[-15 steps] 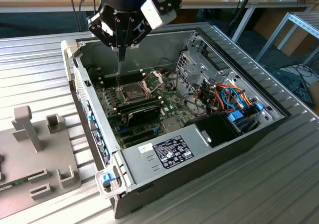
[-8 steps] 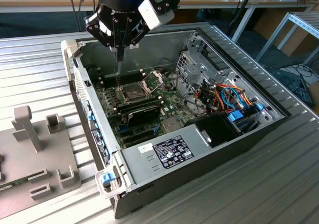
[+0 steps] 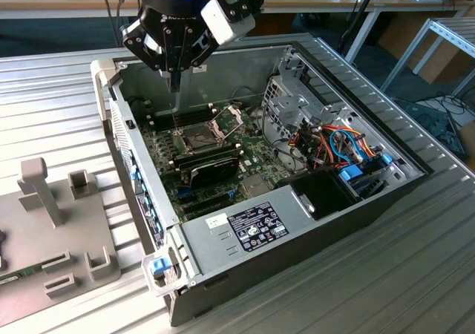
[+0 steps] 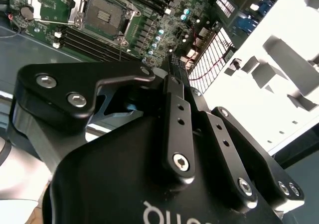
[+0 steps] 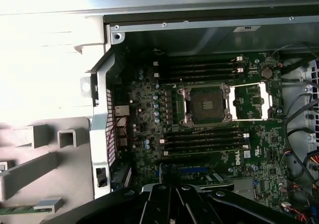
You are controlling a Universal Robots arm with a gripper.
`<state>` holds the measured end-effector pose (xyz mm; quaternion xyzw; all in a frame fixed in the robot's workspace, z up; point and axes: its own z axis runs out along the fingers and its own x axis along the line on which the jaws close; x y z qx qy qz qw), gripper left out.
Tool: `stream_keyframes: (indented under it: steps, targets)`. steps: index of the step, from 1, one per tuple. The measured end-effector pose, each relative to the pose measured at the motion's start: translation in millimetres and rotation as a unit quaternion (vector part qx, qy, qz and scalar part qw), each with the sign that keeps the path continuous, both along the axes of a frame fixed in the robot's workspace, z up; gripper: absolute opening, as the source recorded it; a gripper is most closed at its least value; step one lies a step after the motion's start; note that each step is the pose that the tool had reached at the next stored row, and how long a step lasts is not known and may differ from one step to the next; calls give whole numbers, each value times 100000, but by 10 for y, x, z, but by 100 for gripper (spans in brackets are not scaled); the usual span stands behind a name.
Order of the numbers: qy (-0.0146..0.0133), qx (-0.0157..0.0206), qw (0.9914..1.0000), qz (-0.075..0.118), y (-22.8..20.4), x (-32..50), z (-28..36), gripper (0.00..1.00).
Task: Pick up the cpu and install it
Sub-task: 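Reach for the cpu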
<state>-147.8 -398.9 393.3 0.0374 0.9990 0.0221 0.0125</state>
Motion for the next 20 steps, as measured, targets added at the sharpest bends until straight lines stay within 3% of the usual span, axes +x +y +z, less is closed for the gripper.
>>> stream_keyframes:
  steps: [20]
  targets:
    - [1, 2, 100000, -5, 0, -152, 0, 11]
